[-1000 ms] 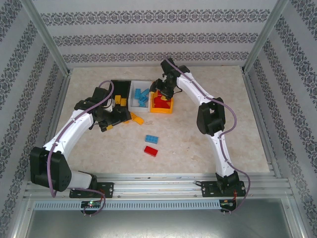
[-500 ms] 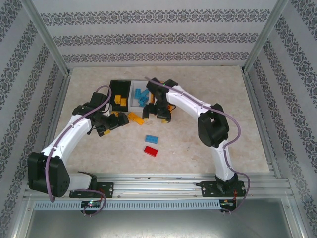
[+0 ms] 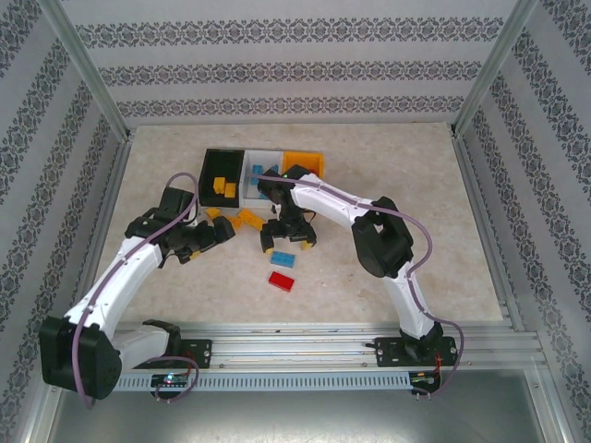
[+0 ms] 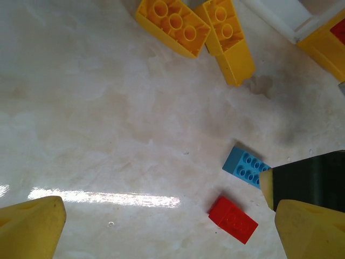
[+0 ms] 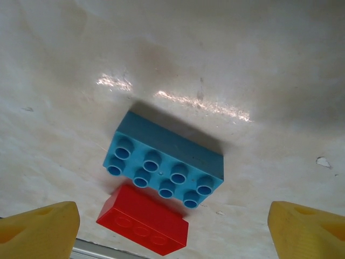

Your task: Sort the legos into containers by color

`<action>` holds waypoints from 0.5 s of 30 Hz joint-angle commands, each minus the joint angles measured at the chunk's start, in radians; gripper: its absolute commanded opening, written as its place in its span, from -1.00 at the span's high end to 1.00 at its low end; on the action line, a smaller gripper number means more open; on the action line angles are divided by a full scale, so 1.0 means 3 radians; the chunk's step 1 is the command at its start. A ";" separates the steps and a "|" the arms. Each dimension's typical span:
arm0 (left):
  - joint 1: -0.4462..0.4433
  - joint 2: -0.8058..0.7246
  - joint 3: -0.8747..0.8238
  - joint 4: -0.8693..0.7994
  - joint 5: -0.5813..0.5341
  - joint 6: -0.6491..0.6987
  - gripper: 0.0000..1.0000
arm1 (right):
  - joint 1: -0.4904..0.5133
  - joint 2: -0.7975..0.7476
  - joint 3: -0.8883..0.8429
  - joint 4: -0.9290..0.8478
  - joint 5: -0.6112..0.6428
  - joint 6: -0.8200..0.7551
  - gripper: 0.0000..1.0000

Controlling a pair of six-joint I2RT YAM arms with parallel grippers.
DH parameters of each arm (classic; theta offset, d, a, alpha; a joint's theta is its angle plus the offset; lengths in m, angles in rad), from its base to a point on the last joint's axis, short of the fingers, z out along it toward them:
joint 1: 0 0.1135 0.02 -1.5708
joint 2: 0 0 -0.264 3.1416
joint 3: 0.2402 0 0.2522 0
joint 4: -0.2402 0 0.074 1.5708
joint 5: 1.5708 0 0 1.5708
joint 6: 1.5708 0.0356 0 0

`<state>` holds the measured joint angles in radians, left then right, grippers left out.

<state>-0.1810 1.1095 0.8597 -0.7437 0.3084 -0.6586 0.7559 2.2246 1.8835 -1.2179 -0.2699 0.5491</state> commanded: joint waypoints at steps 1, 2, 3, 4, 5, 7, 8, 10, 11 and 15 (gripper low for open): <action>0.0041 -0.0177 -0.0124 0.0118 -0.0128 -0.0119 -1.00 | 0.0046 0.0095 -0.0042 -0.0077 -0.0003 -0.0094 -0.81; 0.0039 -0.0217 -0.0152 0.0114 -0.0139 -0.0142 -1.00 | 0.0059 0.0115 -0.0027 -0.0090 -0.0010 -0.0106 -0.81; 0.0039 -0.0254 -0.0172 0.0113 -0.0148 -0.0160 -1.00 | 0.0067 0.0141 -0.0020 -0.0097 -0.0015 -0.0122 -0.81; 0.0036 -0.0276 -0.0187 0.0107 -0.0156 -0.0174 -1.00 | 0.0075 0.0158 -0.0015 -0.0102 -0.0019 -0.0130 -0.81; 0.0038 -0.0302 -0.0209 0.0102 -0.0155 -0.0198 -1.00 | 0.0080 0.0184 -0.0010 -0.0117 -0.0017 -0.0140 -0.80; 0.0037 -0.0331 -0.0229 0.0101 -0.0164 -0.0228 -1.00 | 0.0093 0.0242 0.0014 -0.0127 -0.0016 -0.0172 -0.80; 0.0038 -0.0334 -0.0235 0.0104 -0.0168 -0.0240 -1.00 | 0.0102 0.0265 0.0032 -0.0137 -0.0006 -0.0193 -0.81; 0.0039 -0.0336 -0.0231 0.0103 -0.0171 -0.0254 -1.00 | 0.0133 0.0342 0.0111 -0.0181 0.0034 -0.0239 -0.80; 0.0041 -0.0334 -0.0224 0.0101 -0.0171 -0.0261 -1.00 | 0.0150 0.0377 0.0148 -0.0197 0.0048 -0.0261 -0.81; 0.0038 -0.0276 -0.0196 0.0147 -0.0174 -0.0237 -1.00 | 0.0194 0.0493 0.0253 -0.0257 0.0119 -0.0311 -0.79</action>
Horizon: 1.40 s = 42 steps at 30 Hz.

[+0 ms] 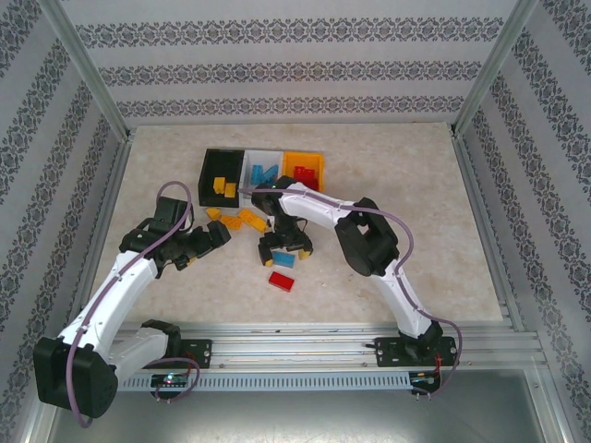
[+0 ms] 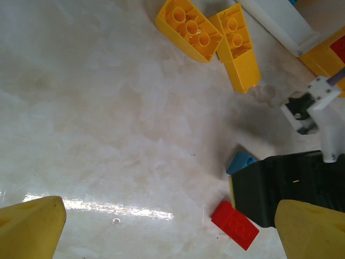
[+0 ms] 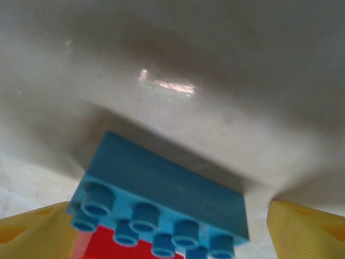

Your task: Sort the legos into containers by color

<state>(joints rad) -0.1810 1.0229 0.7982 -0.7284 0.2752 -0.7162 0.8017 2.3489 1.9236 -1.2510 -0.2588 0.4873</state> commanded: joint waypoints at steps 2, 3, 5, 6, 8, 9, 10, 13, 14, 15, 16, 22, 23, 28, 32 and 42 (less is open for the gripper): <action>0.0038 0.0071 0.0037 0.0112 -0.0048 -0.0030 -1.00 | 0.0042 0.0125 0.0145 -0.0161 0.0121 -0.0106 -0.78; 0.0037 0.0104 0.0053 0.0119 -0.0040 -0.0030 -1.00 | 0.0040 0.0139 0.0157 -0.0165 0.0156 -0.0106 -0.77; 0.0040 0.0164 0.0082 0.0128 -0.0019 -0.0031 -1.00 | 0.0026 0.0162 0.0171 -0.0161 0.0202 -0.0105 -0.70; 0.0041 0.0182 0.0090 0.0137 -0.0004 -0.0028 -1.00 | 0.0022 0.0167 0.0179 -0.0156 0.0227 -0.0092 -0.65; 0.0040 0.0209 0.0096 0.0152 -0.0003 -0.0031 -1.00 | 0.0002 0.0172 0.0178 -0.0132 0.0264 -0.0074 -0.55; 0.0038 0.0215 0.0091 0.0162 -0.0002 -0.0035 -1.00 | -0.0016 0.0173 0.0176 -0.0121 0.0264 -0.0067 -0.45; 0.0038 0.0212 0.0086 0.0170 -0.0009 -0.0031 -1.00 | -0.0036 0.0173 0.0166 -0.0109 0.0265 -0.0060 -0.35; 0.0040 0.0213 0.0062 0.0186 -0.0014 -0.0028 -1.00 | -0.0097 0.0125 0.0091 -0.0050 0.0257 -0.0023 -0.20; 0.0041 0.0214 0.0055 0.0193 -0.0017 -0.0028 -1.00 | -0.0122 0.0101 0.0057 -0.0032 0.0260 -0.0014 -0.17; 0.0039 0.0215 0.0049 0.0205 -0.0017 -0.0031 -1.00 | -0.0150 0.0066 0.0012 -0.0011 0.0264 -0.0004 -0.15; 0.0036 0.0219 0.0037 0.0221 -0.0014 -0.0025 -1.00 | -0.0177 0.0028 -0.0037 0.0005 0.0278 0.0009 -0.15; 0.0038 0.0319 0.0058 0.0324 -0.0001 -0.0012 -1.00 | -0.0323 -0.0309 -0.0285 0.0079 0.0326 0.0048 -0.15; 0.0037 0.0353 0.0071 0.0338 0.0009 -0.0005 -1.00 | -0.0338 -0.0357 -0.0300 0.0077 0.0331 0.0052 -0.15; 0.0038 0.0517 0.0182 0.0362 0.0043 0.0059 -1.00 | -0.0467 -0.0582 -0.0156 0.0049 0.0262 0.0068 -0.15; 0.0041 0.0578 0.0246 0.0361 0.0060 0.0147 -1.00 | -0.0582 -0.0532 0.0298 -0.0017 0.0111 0.0105 -0.15; 0.0064 0.0464 0.0383 0.0045 -0.0051 0.0445 -1.00 | -0.0890 0.0437 0.2372 -0.0146 -0.0416 0.0592 -0.20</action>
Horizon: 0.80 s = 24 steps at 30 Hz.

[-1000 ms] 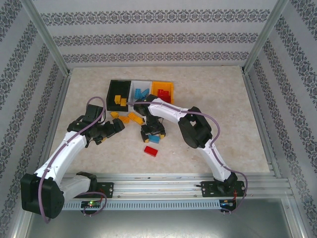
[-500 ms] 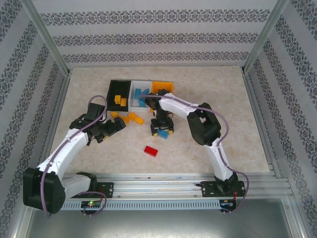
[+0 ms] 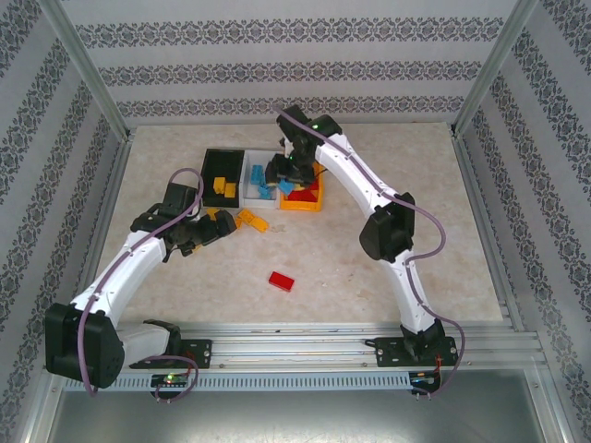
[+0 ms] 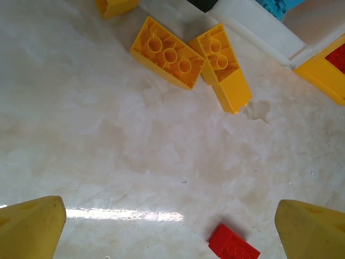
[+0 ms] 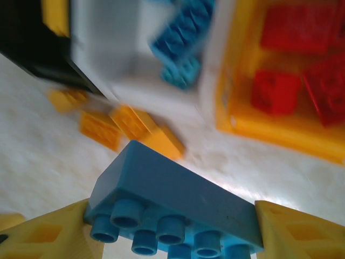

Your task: Sort the legos into containers by color

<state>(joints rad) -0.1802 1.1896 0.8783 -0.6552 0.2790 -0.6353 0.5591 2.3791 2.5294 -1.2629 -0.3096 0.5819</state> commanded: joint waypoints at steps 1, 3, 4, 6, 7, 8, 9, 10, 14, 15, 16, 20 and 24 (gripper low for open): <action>0.0068 -0.0104 0.0120 -0.0233 -0.0073 0.0194 -1.00 | -0.0119 0.0427 0.0474 -0.0031 -0.0346 0.0370 -0.20; 0.0083 -0.0128 0.0128 -0.0266 -0.0079 0.0223 -1.00 | -0.0169 0.0528 0.0533 0.0170 -0.0479 0.0524 -0.20; 0.0093 -0.0135 0.0125 -0.0278 -0.0080 0.0240 -1.00 | -0.0196 0.0557 0.0531 0.0291 -0.0541 0.0599 -0.20; 0.0108 -0.0150 0.0140 -0.0300 -0.0082 0.0270 -1.00 | -0.0235 0.0598 0.0523 0.0484 -0.0618 0.0696 -0.20; 0.0119 -0.0150 0.0145 -0.0314 -0.0086 0.0291 -1.00 | -0.0247 0.0608 0.0524 0.0579 -0.0648 0.0714 -0.20; 0.0124 -0.0151 0.0145 -0.0327 -0.0087 0.0314 -1.00 | -0.0252 0.0614 0.0511 0.0695 -0.0681 0.0710 -0.21; 0.0126 -0.0142 0.0145 -0.0326 -0.0086 0.0326 -1.00 | -0.0250 0.0605 0.0484 0.0800 -0.0695 0.0698 -0.22; 0.0132 -0.0135 0.0143 -0.0332 -0.0081 0.0333 -1.00 | -0.0253 0.0596 0.0430 0.0922 -0.0713 0.0691 -0.22; 0.0154 -0.0078 0.0143 -0.0326 -0.0042 0.0368 -1.00 | -0.0264 0.0572 0.0205 0.1328 -0.0807 0.0830 -0.24; 0.0154 -0.0067 0.0145 -0.0329 -0.0035 0.0374 -1.00 | -0.0272 0.0596 0.0205 0.1358 -0.0830 0.0872 -0.26; 0.0159 -0.0051 0.0154 -0.0331 -0.0030 0.0379 -1.00 | -0.0276 0.0620 0.0227 0.1373 -0.0838 0.0899 -0.31; 0.0171 -0.0010 0.0171 -0.0316 -0.0004 0.0390 -1.00 | -0.0278 0.0655 0.0245 0.1410 -0.0850 0.0943 -0.58; 0.0183 0.0009 0.0186 -0.0311 0.0006 0.0397 -1.00 | -0.0291 0.0647 0.0244 0.1373 -0.0849 0.0913 -0.64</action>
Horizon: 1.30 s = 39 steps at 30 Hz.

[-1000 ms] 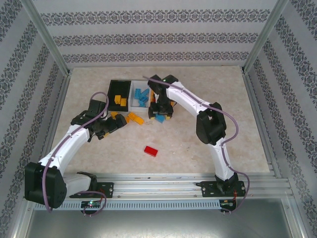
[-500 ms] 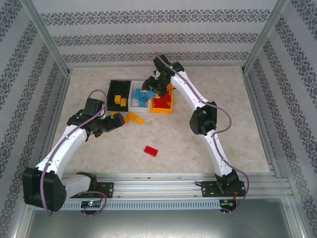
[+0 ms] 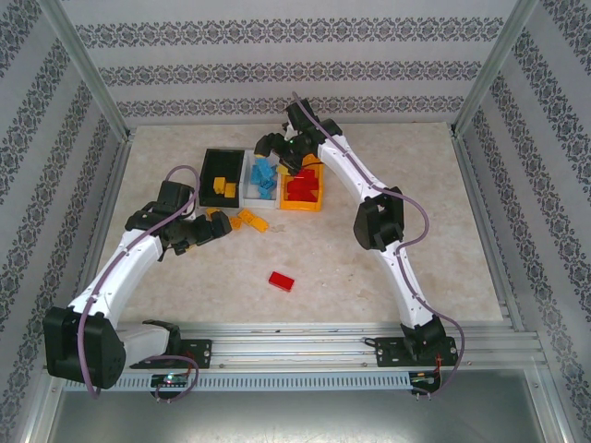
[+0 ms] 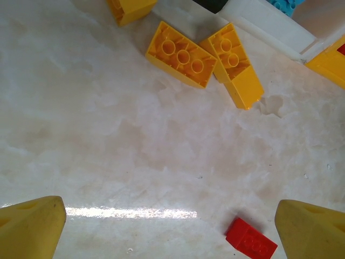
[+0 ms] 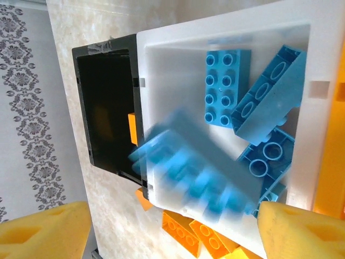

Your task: Sort the legos into containers by color

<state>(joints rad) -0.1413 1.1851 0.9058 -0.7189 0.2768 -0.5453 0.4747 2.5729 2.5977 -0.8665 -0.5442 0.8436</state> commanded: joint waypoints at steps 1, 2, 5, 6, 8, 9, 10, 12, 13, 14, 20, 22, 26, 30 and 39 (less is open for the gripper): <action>0.0054 0.0023 0.0095 -0.0092 0.0013 0.0095 -1.00 | -0.0013 -0.0004 0.0011 0.0034 -0.0063 0.0032 -0.65; 0.0053 0.0031 0.0096 -0.0088 0.0020 0.0095 -1.00 | -0.0017 -0.0011 0.0008 0.0018 -0.0063 0.0012 -0.67; 0.0060 0.0026 0.0092 -0.0079 0.0029 0.0079 -1.00 | -0.0018 -0.0044 -0.0027 -0.0013 -0.0047 -0.0030 -0.68; 0.0057 0.0025 0.0090 -0.0077 0.0034 0.0075 -1.00 | -0.0018 -0.0054 -0.0041 -0.0011 -0.0042 -0.0037 -0.68; 0.0057 0.0022 0.0080 -0.0072 0.0036 0.0064 -1.00 | -0.0023 -0.0087 -0.0082 -0.0011 -0.0034 -0.0055 -0.70; 0.0057 0.0017 0.0074 -0.0073 0.0040 0.0059 -1.00 | -0.0023 -0.0095 -0.0099 -0.0012 -0.0032 -0.0062 -0.70; 0.0057 0.0005 0.0068 -0.0068 0.0039 0.0055 -1.00 | -0.0023 -0.0111 -0.0119 -0.0013 -0.0027 -0.0071 -0.70; 0.0058 -0.0007 0.0054 -0.0062 0.0045 0.0050 -1.00 | -0.0020 -0.0141 -0.0157 -0.0014 -0.0027 -0.0085 -0.70; 0.0059 -0.0017 0.0047 -0.0059 0.0049 0.0041 -1.00 | -0.0023 -0.0151 -0.0178 -0.0019 -0.0027 -0.0091 -0.71; 0.0057 -0.0029 0.0036 -0.0053 0.0046 0.0034 -1.00 | -0.0023 -0.0168 -0.0197 -0.0016 -0.0019 -0.0098 -0.71; 0.0065 -0.0079 -0.0016 -0.0034 0.0010 -0.0025 -1.00 | -0.0008 -0.0260 -0.0276 -0.0031 -0.0085 -0.0184 -0.71; 0.0065 -0.0108 0.0002 -0.0116 -0.0163 -0.0102 -1.00 | 0.0005 -0.0306 -0.0287 -0.0071 -0.0098 -0.0274 -0.71; 0.0150 -0.0186 0.0045 -0.0250 -0.0399 -0.0269 -1.00 | 0.0072 -0.0492 -0.0397 -0.0325 -0.0055 -0.0680 -0.70; 0.0311 -0.0203 0.0061 -0.0288 -0.0287 -0.0364 -1.00 | 0.0210 -0.0763 -0.0656 -0.0681 0.0139 -0.1366 -0.70; 0.0476 -0.0010 -0.0018 -0.0165 0.0289 -0.0421 -1.00 | 0.0704 -0.1546 -0.2183 -0.0801 0.0542 -0.2302 -0.62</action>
<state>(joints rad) -0.0063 1.1790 0.9054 -0.7559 0.3069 -0.6460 0.6502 2.1593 2.0480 -1.0554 -0.4576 0.2832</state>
